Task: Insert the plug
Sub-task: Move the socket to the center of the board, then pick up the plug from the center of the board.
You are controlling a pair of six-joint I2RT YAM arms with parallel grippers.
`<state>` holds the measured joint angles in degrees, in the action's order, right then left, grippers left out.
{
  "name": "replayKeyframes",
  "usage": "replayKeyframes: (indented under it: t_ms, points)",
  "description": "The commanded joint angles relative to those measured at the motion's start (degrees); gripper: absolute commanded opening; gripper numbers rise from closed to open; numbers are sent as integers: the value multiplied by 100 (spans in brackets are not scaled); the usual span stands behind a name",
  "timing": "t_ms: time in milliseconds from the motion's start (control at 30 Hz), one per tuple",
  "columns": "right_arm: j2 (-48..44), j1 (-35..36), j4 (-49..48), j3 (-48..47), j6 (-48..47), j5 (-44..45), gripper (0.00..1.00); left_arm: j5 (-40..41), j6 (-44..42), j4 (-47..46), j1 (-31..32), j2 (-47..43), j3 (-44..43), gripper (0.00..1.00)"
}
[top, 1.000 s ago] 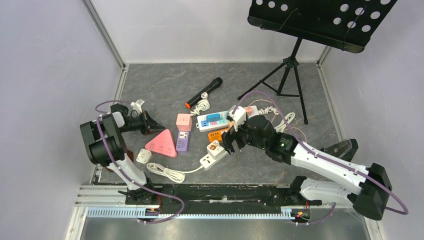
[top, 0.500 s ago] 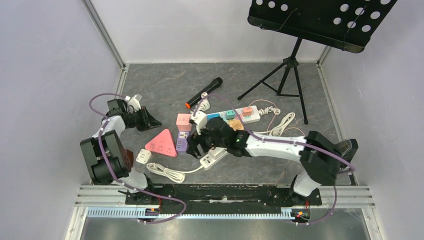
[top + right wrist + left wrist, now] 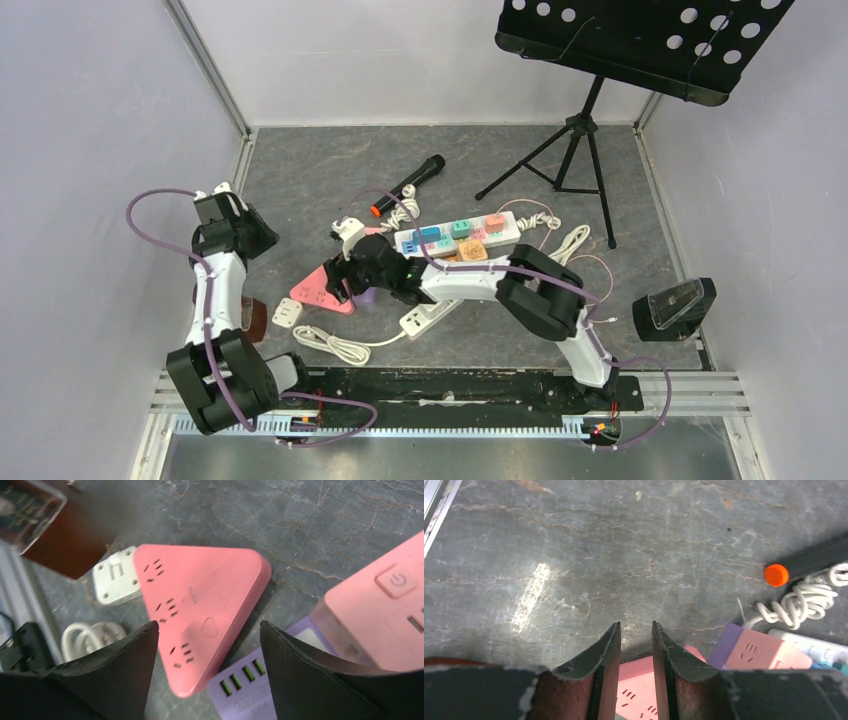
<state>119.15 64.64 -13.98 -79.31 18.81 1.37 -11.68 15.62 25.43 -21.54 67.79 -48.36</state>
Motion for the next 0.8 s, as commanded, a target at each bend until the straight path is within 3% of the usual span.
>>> replayKeyframes:
  t_ms: [0, 133, 267, 500, 767]
  points:
    - [521, 39, -12, -794, 25, 575, 76, 718, 361, 224, 3, 291, 9, 36]
    - [1063, 83, 503, -1601, 0, 904, 77, 1042, 664, 243, 95, 668, 72, 36]
    - [1407, 84, 1013, -2161, 407, 1160, 77, 1896, 883, 404, 690, 1111, -34, 36]
    - [1498, 67, 1592, -2240, 1076, 1335, 78, 2586, 1262, 796, 1176, 2082, -420, 35]
    - [1578, 24, 1621, -2254, 1085, 519, 84, 2142, 1054, 759, 1276, 2393, -533, 33]
